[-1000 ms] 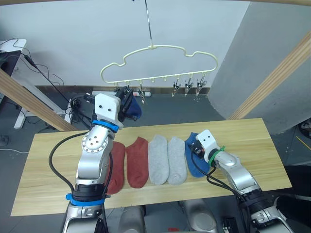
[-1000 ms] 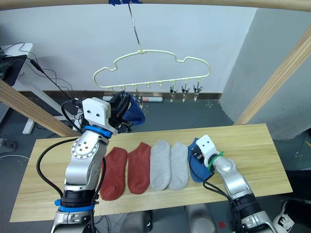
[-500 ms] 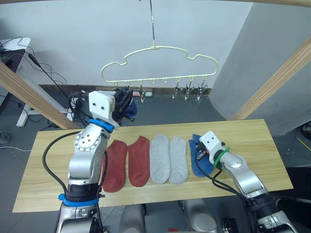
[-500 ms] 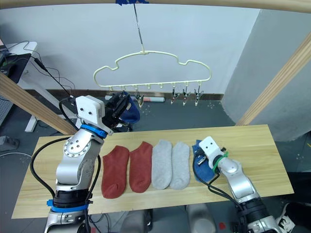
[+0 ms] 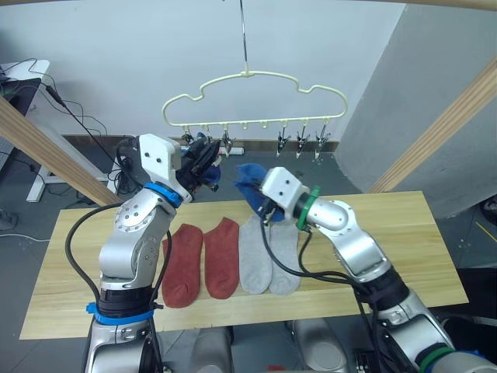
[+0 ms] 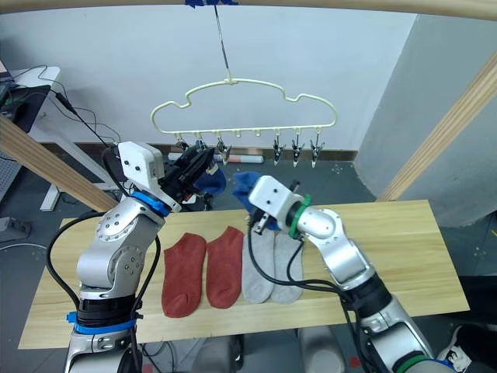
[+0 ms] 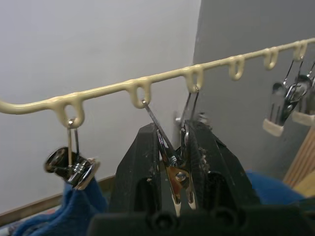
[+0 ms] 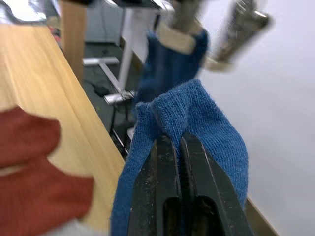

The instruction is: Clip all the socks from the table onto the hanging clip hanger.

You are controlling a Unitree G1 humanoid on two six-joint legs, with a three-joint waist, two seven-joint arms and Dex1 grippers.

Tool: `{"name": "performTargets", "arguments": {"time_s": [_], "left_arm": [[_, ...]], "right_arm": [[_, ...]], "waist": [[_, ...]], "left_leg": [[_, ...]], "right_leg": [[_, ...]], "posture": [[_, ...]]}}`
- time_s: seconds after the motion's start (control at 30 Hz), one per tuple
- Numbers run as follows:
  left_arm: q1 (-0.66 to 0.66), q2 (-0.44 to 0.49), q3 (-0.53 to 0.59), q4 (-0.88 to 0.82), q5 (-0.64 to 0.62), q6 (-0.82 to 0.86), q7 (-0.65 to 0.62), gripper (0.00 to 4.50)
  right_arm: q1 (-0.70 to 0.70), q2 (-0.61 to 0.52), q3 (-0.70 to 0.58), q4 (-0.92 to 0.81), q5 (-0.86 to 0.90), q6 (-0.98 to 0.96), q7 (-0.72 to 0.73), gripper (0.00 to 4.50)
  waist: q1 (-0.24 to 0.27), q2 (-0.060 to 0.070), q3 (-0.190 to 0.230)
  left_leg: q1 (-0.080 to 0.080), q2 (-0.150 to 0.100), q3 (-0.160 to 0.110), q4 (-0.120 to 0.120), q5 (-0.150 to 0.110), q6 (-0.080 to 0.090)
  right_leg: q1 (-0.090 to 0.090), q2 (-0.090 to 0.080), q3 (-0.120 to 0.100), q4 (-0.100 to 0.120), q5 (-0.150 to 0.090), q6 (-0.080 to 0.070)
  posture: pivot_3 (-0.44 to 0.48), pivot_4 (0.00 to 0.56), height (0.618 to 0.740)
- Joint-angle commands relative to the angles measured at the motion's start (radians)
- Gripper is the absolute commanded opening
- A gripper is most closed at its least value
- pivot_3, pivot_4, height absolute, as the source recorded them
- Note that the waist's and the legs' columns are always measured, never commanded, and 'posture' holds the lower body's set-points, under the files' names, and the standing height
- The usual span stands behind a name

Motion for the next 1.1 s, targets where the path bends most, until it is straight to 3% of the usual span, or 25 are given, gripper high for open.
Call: {"name": "performTargets", "arguments": {"time_s": [0.03, 0.37, 1.1], "left_arm": [[-0.019, 0.008, 0.029, -0.062, -0.047, 0.042, 0.008, 0.51], [-0.032, 0.045, 0.07, -0.081, -0.129, 0.157, 0.008, 0.51], [-0.014, 0.062, 0.089, -0.067, -0.148, 0.17, 0.014, 0.51]], "right_arm": [[-0.028, 0.053, 0.017, 0.041, -0.012, -0.053, -0.021, 0.0], [-0.022, 0.153, 0.001, 0.096, -0.018, -0.09, -0.08, 0.0], [-0.027, 0.257, -0.074, 0.168, 0.051, -0.17, -0.117, 0.0]], "waist": [[0.0, 0.0, 0.0], [0.0, 0.0, 0.0], [0.001, 0.0, 0.0]], "left_leg": [[0.0, 0.0, 0.0, 0.0, 0.0, 0.0], [0.0, 0.0, 0.0, 0.0, 0.0, 0.0], [0.0, 0.0, 0.0, 0.0, 0.0, 0.0]], "right_leg": [[0.0, 0.0, 0.0, 0.0, 0.0, 0.0], [-0.001, 0.0, 0.0, 0.001, 0.0, 0.0], [-0.001, 0.0, 0.0, 0.0, 0.0, 0.0]], "posture": [[-0.185, 0.311, 0.74], [-0.184, 0.317, 0.74], [-0.179, 0.303, 0.74]]}}
